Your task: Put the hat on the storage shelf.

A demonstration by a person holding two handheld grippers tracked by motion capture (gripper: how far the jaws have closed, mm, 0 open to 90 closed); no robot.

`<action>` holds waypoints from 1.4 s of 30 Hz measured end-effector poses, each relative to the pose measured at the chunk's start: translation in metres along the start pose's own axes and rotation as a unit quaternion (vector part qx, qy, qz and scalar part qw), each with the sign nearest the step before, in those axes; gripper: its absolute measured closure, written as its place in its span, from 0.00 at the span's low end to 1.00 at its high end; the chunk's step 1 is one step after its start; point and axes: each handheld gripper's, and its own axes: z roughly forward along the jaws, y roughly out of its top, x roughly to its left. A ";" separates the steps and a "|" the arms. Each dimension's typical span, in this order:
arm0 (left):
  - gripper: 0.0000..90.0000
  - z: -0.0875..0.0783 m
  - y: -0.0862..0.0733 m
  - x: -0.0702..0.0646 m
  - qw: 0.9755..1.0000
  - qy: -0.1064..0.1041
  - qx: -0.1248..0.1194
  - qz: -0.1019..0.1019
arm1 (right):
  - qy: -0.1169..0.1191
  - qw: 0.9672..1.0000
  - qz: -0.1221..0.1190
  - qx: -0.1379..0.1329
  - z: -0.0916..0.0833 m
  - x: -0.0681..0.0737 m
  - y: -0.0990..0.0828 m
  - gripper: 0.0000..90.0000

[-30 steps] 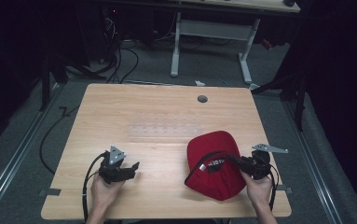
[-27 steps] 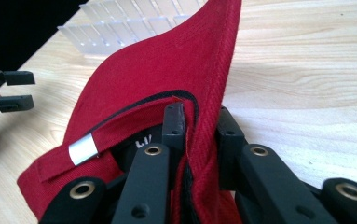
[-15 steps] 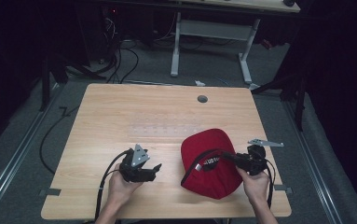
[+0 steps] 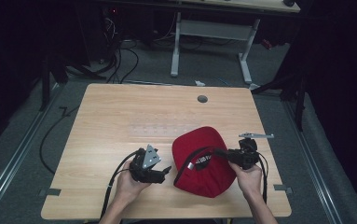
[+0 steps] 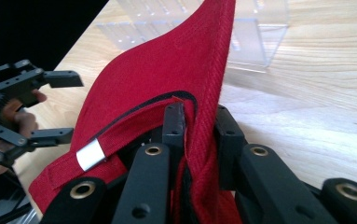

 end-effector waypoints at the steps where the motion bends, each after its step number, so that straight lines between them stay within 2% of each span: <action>1: 0.24 0.000 0.000 0.000 1.000 0.000 0.000 0.000 | 0.000 1.000 0.000 0.000 0.000 0.000 0.000 0.88; 5: 0.22 0.002 0.000 -0.004 1.000 -0.007 0.001 0.006 | 0.008 1.000 0.002 0.014 0.005 0.005 0.007 0.88; 8: 0.22 0.002 -0.001 -0.005 1.000 -0.005 0.002 0.021 | 0.011 1.000 0.000 0.029 0.009 0.009 0.013 0.88; 14: 0.23 0.001 0.001 -0.005 1.000 -0.008 -0.001 0.022 | 0.010 0.999 0.000 0.049 0.015 0.014 0.017 0.88; 18: 0.23 0.001 0.001 -0.005 0.999 -0.010 -0.005 0.034 | 0.003 0.998 -0.004 0.070 0.023 0.018 0.018 0.88; 30: 0.23 -0.001 0.000 -0.005 0.999 -0.016 -0.010 0.048 | -0.011 0.994 -0.004 0.104 0.031 0.023 0.023 0.88; 33: 0.24 -0.002 -0.001 -0.007 0.998 -0.020 -0.008 0.061 | -0.011 0.994 -0.003 0.112 0.034 0.024 0.024 0.88; 35: 0.24 -0.002 -0.001 -0.007 0.998 -0.021 -0.008 0.061 | -0.008 0.993 -0.004 0.114 0.035 0.024 0.023 0.87; 42: 0.26 -0.001 -0.006 -0.010 0.996 -0.012 -0.005 0.084 | -0.006 0.992 -0.007 0.126 0.039 0.027 0.022 0.87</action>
